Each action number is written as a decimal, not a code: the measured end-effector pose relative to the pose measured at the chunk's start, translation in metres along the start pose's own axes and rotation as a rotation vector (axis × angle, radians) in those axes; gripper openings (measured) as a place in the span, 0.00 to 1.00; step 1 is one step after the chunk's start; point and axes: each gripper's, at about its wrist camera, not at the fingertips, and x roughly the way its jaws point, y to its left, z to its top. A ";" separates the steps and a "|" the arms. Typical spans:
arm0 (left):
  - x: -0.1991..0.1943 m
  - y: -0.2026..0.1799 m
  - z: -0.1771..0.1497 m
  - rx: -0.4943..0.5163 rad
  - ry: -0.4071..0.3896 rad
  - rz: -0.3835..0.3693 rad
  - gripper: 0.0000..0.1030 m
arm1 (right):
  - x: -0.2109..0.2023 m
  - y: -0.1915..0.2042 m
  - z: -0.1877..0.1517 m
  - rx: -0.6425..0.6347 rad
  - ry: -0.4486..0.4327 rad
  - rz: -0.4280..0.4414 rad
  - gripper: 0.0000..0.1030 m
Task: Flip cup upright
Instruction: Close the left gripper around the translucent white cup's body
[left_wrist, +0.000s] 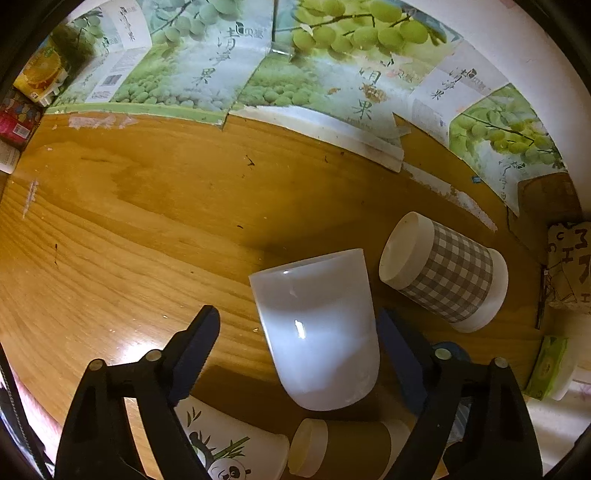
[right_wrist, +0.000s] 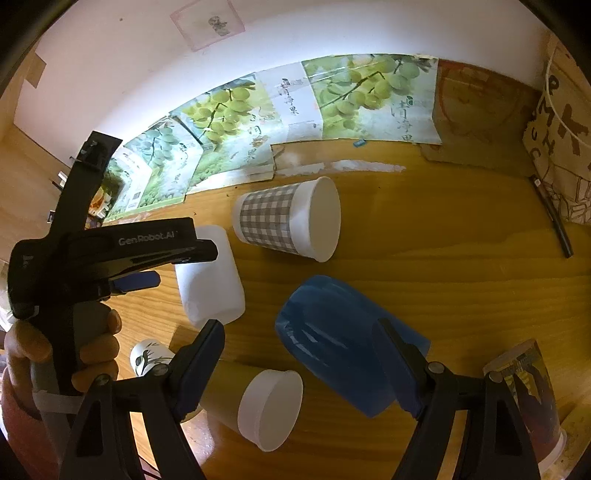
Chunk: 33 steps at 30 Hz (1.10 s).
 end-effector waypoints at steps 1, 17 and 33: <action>0.001 0.000 0.001 0.000 0.006 -0.003 0.85 | 0.000 -0.001 0.000 0.003 0.000 -0.003 0.80; 0.015 0.006 0.009 -0.023 0.073 -0.126 0.69 | 0.001 -0.002 0.000 0.015 0.009 -0.005 0.80; 0.012 -0.006 0.008 0.028 0.076 -0.135 0.67 | 0.002 -0.001 0.000 -0.001 0.018 0.003 0.80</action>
